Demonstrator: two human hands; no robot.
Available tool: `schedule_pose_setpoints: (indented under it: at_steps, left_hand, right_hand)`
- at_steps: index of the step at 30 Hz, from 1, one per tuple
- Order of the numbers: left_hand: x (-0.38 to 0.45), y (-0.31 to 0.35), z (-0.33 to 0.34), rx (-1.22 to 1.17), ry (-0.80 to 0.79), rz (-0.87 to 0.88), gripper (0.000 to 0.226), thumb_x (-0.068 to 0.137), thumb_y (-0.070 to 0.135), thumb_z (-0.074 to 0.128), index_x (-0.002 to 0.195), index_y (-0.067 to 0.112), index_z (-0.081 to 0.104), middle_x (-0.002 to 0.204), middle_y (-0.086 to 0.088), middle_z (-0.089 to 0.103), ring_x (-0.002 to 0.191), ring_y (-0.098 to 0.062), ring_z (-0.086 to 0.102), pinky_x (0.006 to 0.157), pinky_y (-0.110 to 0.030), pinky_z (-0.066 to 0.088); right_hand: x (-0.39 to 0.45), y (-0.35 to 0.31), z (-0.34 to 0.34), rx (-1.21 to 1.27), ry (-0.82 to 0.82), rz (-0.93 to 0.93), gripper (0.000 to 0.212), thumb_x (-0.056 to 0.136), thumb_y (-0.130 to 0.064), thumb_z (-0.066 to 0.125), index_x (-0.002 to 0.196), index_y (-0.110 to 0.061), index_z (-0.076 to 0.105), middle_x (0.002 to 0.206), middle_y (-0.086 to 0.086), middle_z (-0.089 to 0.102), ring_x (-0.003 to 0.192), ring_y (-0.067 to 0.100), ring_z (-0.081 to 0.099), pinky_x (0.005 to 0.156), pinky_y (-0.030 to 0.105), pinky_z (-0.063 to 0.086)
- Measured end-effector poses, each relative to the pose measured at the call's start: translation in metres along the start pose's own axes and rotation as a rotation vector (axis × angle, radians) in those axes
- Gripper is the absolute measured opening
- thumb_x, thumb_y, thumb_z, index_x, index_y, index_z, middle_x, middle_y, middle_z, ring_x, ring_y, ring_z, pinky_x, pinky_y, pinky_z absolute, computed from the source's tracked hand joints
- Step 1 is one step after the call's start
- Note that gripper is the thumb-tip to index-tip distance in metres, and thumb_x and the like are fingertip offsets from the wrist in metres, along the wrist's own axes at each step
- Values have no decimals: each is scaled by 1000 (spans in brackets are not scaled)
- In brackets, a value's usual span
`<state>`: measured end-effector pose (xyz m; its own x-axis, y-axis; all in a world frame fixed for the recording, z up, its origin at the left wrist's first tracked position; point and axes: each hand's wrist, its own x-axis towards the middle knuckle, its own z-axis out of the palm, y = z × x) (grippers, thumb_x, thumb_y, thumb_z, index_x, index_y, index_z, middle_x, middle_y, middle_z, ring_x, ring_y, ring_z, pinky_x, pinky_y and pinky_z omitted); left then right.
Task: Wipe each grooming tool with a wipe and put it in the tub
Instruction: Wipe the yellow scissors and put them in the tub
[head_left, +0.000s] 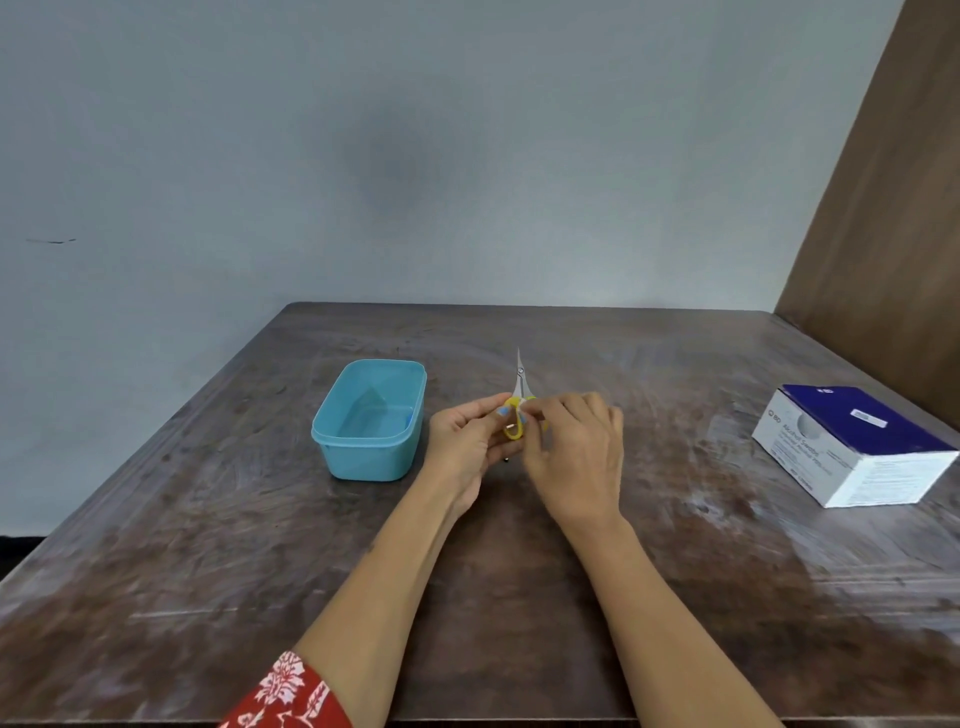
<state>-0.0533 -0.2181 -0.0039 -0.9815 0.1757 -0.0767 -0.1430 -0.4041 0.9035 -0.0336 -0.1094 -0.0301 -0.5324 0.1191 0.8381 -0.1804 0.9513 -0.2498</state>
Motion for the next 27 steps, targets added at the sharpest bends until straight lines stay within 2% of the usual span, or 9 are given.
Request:
schedule_pose_setpoints:
  at_steps: [3,9,12,15,20,24,27]
  left_hand:
    - [3,-1,-2,-29,49,22,17,89,-3,52,98,2,66,85,-11,70,66,-14,70,62,-25,59]
    - [-1,-1,1,31,-7,-8,20,90,-2,51,105,-1,65,85,-8,70,64,-9,69,54,-21,56]
    - [1,-1,0,-2,21,30,22,90,-3,53,108,-2,64,87,-10,69,64,-10,69,60,-24,59]
    - [3,-1,-1,-12,59,47,21,89,-3,54,108,-1,64,87,-10,70,68,-13,69,64,-25,58]
    - [3,-2,-1,-31,22,23,22,90,-3,53,108,-2,64,92,-13,69,72,-15,69,57,-23,57]
    - [5,-3,-3,-31,49,41,17,88,-1,56,100,4,67,94,-13,71,72,-16,71,59,-24,57]
    - [5,-4,-3,-34,40,38,18,89,-2,54,102,2,66,95,-14,70,74,-17,70,58,-24,57]
  right_hand:
    - [-2,-5,0,12,-49,2,16,78,-28,53,73,-19,66,67,-5,62,69,19,52,69,29,29]
    - [0,0,0,-19,14,49,20,83,-28,53,82,-19,71,74,-2,65,72,21,55,70,30,28]
    - [-2,-4,0,42,-12,37,16,79,-29,57,78,-21,70,73,-5,65,72,19,55,71,30,30]
    - [-3,-7,2,55,-52,33,16,77,-32,56,75,-22,69,70,-7,65,71,19,56,71,31,32]
    - [-1,-2,0,24,-14,50,21,82,-30,53,81,-21,72,72,-4,66,70,21,57,70,30,27]
    - [-3,-5,1,19,-54,41,14,77,-30,59,76,-22,71,68,-7,66,68,18,57,71,30,28]
    - [-3,-4,2,-32,-5,66,13,80,-27,61,75,-21,72,65,-6,67,65,19,57,70,29,27]
